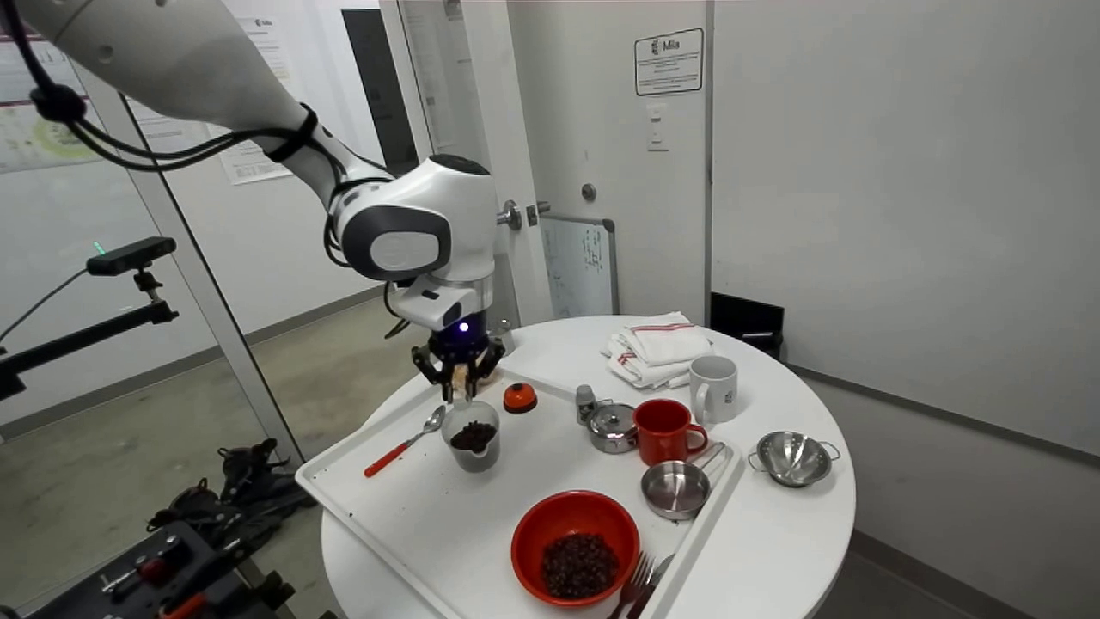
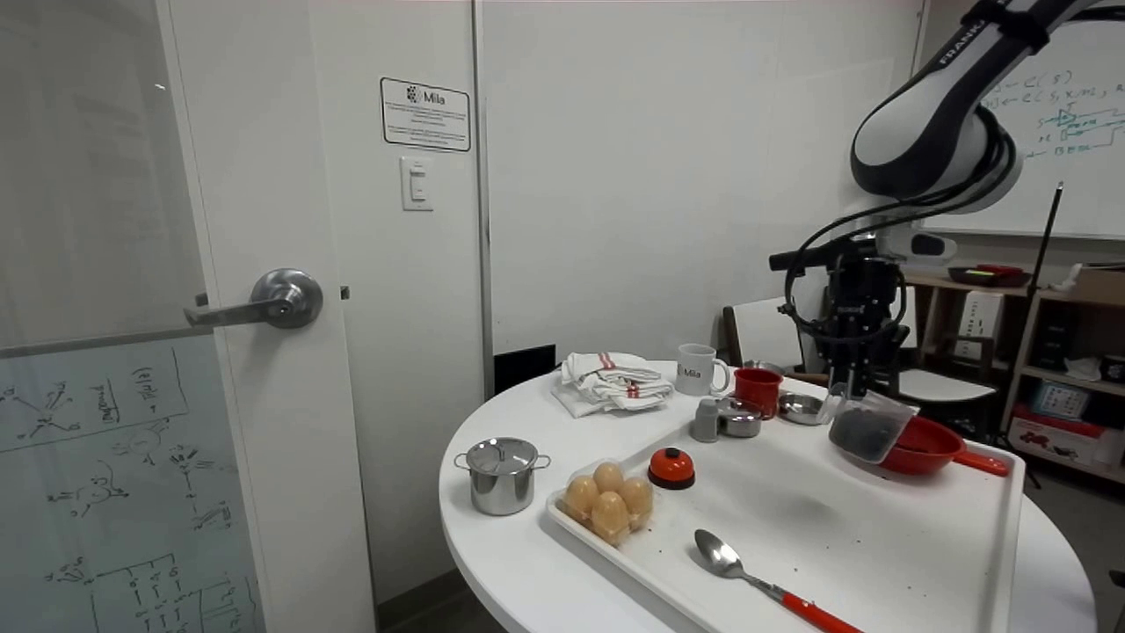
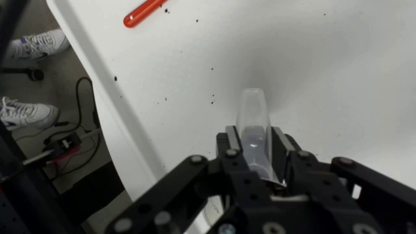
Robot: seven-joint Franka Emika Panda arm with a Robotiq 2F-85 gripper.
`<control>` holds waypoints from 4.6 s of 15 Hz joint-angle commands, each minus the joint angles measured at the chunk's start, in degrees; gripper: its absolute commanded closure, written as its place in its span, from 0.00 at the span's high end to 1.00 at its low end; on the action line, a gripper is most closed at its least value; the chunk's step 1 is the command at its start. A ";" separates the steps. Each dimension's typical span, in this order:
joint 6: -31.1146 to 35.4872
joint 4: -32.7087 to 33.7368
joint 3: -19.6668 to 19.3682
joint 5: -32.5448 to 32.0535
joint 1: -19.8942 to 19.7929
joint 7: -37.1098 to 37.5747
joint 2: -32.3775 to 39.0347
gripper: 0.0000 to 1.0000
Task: Pour some of the contents in the clear jug into the red bowl
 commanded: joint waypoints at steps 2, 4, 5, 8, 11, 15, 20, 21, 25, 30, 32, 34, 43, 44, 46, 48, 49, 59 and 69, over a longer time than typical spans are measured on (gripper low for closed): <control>-1.24 2.44 -0.43 9.95 -3.64 -2.80 0.21 0.07; -0.96 2.04 -0.93 13.19 -4.98 -4.00 -0.05 0.07; -0.85 1.63 -1.26 14.70 -5.53 -4.78 -0.20 0.07; -0.38 0.73 -2.20 18.72 -6.70 -7.22 -0.44 0.07; 0.73 -1.14 -3.25 22.82 -7.59 -11.00 -1.37 0.07; 5.14 -5.08 -4.83 29.42 -9.03 -21.20 -3.51 0.07; 5.67 -8.14 -3.75 42.66 -14.50 -42.70 -7.23 0.07; 4.82 -8.36 -3.94 45.46 -15.28 -47.06 -7.67 0.07; -2.40 -9.05 -8.95 57.55 -14.91 -60.87 -7.97 0.07; -14.91 -11.48 -13.36 65.40 -16.83 -67.30 -6.41 0.07; -18.09 -12.67 -14.92 66.25 -17.59 -68.44 -6.14 0.07; -20.53 -13.66 -16.28 66.82 -18.27 -69.43 -5.87 0.07; -29.33 -16.81 -20.06 71.14 -21.05 -74.94 -3.32 0.07; -30.06 -17.20 -20.35 71.39 -21.28 -75.68 -3.00 0.07; -31.15 -18.14 -20.89 71.63 -21.62 -77.31 -2.38 0.07; -31.27 -18.95 -21.33 71.47 -21.58 -78.71 -1.98 0.07; -30.02 -18.41 -21.21 71.60 -20.99 -78.46 -2.18 0.07; -5.42 -12.82 -15.70 63.42 -11.10 -74.33 -7.73 0.07; -17.43 -14.35 -17.67 66.06 -16.80 -82.75 -7.75 0.07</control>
